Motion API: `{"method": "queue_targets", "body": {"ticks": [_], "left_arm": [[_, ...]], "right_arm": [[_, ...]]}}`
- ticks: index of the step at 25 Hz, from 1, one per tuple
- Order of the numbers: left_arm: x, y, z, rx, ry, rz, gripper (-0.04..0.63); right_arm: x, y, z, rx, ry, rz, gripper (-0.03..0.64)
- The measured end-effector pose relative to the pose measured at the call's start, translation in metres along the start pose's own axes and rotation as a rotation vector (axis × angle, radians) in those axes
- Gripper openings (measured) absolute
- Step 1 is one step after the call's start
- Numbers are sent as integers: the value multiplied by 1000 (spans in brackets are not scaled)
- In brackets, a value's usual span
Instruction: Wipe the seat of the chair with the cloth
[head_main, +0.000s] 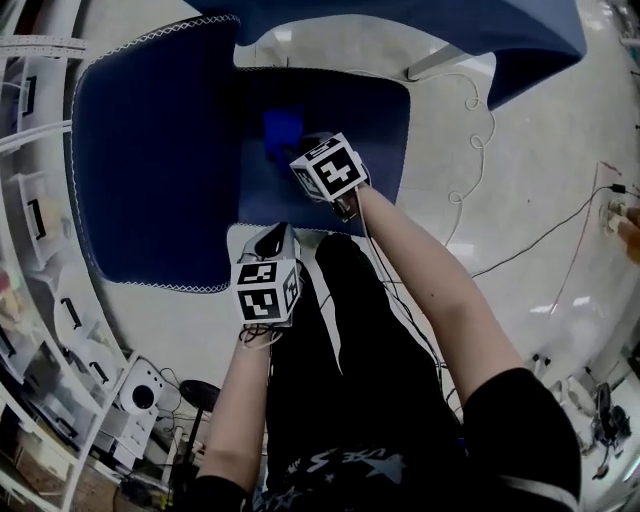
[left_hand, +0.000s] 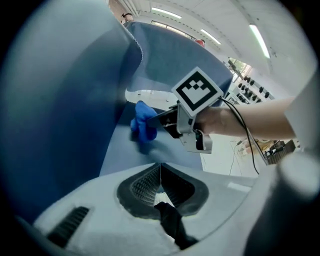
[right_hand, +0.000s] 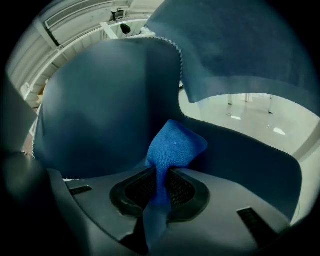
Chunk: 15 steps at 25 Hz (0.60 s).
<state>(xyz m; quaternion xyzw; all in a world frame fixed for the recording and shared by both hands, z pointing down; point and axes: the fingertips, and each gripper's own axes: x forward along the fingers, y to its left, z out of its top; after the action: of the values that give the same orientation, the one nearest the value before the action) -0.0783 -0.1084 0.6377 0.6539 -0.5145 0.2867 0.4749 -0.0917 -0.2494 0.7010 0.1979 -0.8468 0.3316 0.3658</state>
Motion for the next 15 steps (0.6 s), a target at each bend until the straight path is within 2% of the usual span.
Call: {"method": "queue_targets", "body": {"ticks": [5,8,15], "left_arm": [[-1,12,-11,-14,-6,-22,21],[-4,23,-17,-7,3,-35,21],[-13,26,-33,70,45,-109,21]], "right_arm": [[36,43,-4,-134,77,62,57],[49,53,-13,-186,135,34,57],[43,34,-26,-88,128,-94,57]]}}
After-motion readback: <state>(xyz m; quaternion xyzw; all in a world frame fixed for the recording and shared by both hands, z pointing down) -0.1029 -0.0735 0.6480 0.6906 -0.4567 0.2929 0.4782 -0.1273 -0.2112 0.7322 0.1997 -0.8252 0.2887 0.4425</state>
